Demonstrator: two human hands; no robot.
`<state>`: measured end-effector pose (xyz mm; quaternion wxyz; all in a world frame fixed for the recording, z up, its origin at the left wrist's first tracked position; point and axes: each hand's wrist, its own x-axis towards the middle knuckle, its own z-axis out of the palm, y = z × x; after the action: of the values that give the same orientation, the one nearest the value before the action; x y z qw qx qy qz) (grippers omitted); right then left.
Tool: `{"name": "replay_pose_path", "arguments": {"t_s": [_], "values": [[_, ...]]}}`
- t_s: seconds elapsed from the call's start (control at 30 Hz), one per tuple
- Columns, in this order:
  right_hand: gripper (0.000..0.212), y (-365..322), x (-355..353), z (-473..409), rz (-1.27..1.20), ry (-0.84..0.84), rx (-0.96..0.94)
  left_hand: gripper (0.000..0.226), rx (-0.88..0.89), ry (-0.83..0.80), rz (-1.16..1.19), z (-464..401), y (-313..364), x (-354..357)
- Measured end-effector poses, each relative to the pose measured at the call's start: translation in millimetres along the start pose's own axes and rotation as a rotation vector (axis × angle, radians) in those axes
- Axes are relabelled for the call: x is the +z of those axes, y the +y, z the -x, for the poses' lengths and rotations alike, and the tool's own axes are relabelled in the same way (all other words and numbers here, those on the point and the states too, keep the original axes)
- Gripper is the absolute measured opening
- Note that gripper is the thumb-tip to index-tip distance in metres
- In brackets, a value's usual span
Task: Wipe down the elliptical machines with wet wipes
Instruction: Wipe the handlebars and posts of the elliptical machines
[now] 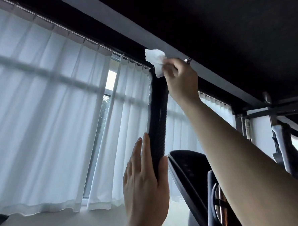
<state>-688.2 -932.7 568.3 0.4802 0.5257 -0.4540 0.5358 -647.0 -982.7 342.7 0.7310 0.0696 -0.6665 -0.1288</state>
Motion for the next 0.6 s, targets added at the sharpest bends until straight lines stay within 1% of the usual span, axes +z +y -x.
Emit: {"name": "replay_pose_path", "arguments": {"t_s": [0.1, 0.13, 0.2, 0.3, 0.37, 0.4, 0.5, 0.6], "values": [[0.036, -3.3, -13.1, -20.8, -0.023, -0.141, 0.149, 0.057, -0.008, -0.006, 0.019, -2.9, 0.6, -0.8], [0.034, -2.6, -15.9, -24.7, 0.006, -0.164, 0.146, 0.056, -0.015, -0.015, 0.019, -4.5, 0.8, -1.1], [0.032, 0.5, -17.0, -19.5, 0.107, -0.179, 0.076, 0.054, -0.027, -0.042, 0.028, -6.1, 0.5, -1.7], [0.037, 12.3, -8.2, 19.6, 0.174, -0.099, -0.062, 0.053, -0.046, -0.066, 0.043, -8.6, 1.9, -3.4], [0.038, 18.3, -1.9, 52.7, 0.163, -0.018, -0.139, 0.053, -0.088, -0.087, 0.062, -9.4, 3.3, -4.0], [0.039, 19.9, 0.3, 65.6, 0.139, 0.008, -0.145, 0.053, -0.115, -0.096, 0.090, -9.9, 3.8, -4.5], [0.036, 14.0, 4.1, 76.7, 0.068, 0.023, -0.058, 0.049, -0.186, -0.094, 0.212, -12.0, 3.3, -7.5], [0.039, -1.0, 13.4, 57.3, 0.027, -0.043, 0.028, 0.050, -0.206, -0.126, 0.236, -13.3, 1.1, -9.1]]}}
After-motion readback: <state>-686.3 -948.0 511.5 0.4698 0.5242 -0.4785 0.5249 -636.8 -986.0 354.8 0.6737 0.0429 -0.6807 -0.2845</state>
